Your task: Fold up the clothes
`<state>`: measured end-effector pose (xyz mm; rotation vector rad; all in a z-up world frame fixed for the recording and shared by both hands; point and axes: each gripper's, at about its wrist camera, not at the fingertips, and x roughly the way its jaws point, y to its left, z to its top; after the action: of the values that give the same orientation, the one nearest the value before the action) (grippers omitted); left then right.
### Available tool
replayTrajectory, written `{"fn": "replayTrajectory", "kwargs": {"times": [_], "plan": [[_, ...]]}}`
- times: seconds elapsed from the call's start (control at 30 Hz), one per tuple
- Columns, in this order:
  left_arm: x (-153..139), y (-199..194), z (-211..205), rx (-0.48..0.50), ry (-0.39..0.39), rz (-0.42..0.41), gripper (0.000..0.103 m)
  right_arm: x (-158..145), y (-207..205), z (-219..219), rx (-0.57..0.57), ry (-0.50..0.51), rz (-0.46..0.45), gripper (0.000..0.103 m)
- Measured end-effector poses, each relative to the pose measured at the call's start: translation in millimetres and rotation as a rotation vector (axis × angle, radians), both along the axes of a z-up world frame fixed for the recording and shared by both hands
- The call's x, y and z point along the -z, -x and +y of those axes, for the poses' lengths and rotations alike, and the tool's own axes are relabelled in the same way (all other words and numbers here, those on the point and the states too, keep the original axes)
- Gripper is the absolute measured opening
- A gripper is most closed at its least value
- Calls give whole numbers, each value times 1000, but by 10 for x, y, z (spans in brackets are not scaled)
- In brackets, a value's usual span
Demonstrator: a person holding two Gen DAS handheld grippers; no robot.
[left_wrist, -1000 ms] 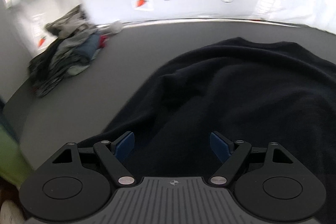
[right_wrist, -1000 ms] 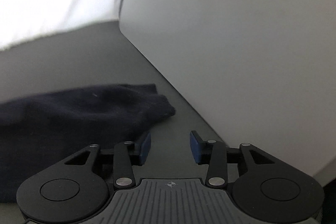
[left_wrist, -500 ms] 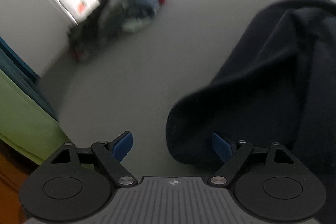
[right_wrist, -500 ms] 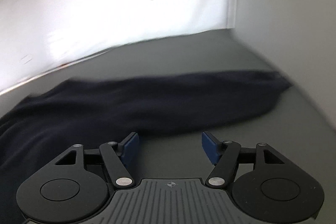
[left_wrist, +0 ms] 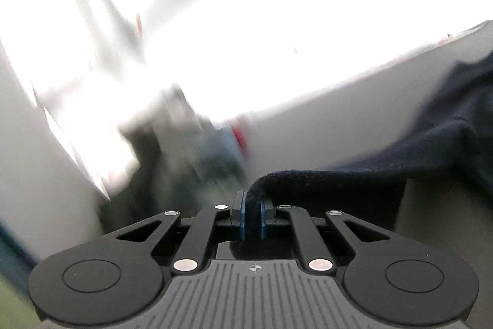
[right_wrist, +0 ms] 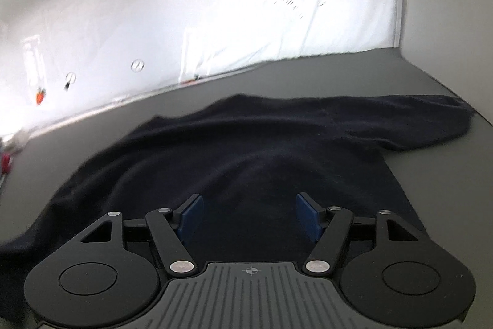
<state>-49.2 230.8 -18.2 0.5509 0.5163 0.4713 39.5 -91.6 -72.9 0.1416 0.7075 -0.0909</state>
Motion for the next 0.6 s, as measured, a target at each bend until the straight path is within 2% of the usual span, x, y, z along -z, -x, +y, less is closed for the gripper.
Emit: {"fn": "replayTrajectory", "kwargs": {"times": [0.1, 0.17, 0.2, 0.27, 0.4, 0.47, 0.5, 0.57, 0.6], "plan": [[-153, 12, 68, 129, -139, -62, 10, -25, 222, 187, 22, 21, -2, 83], [-18, 69, 66, 192, -188, -26, 11, 11, 328, 245, 51, 34, 15, 83], [165, 110, 85, 204, -191, 28, 13, 52, 333, 253, 63, 32, 29, 83], [630, 194, 188, 169, -132, 184, 15, 132, 341, 268, 84, 30, 57, 83], [1161, 343, 438, 82, -11, 385, 18, 189, 261, 308, 91, 61, 83, 83], [1226, 431, 575, 17, 52, 407, 21, 212, 178, 306, 97, 68, 95, 83], [1184, 464, 663, -26, 101, 389, 26, 201, 202, 327, 97, 69, 95, 83], [1057, 487, 866, -107, 182, 325, 56, 208, 113, 345, 95, 78, 104, 84], [963, 483, 1016, -170, 234, 270, 59, 214, 78, 353, 94, 80, 108, 84]]}}
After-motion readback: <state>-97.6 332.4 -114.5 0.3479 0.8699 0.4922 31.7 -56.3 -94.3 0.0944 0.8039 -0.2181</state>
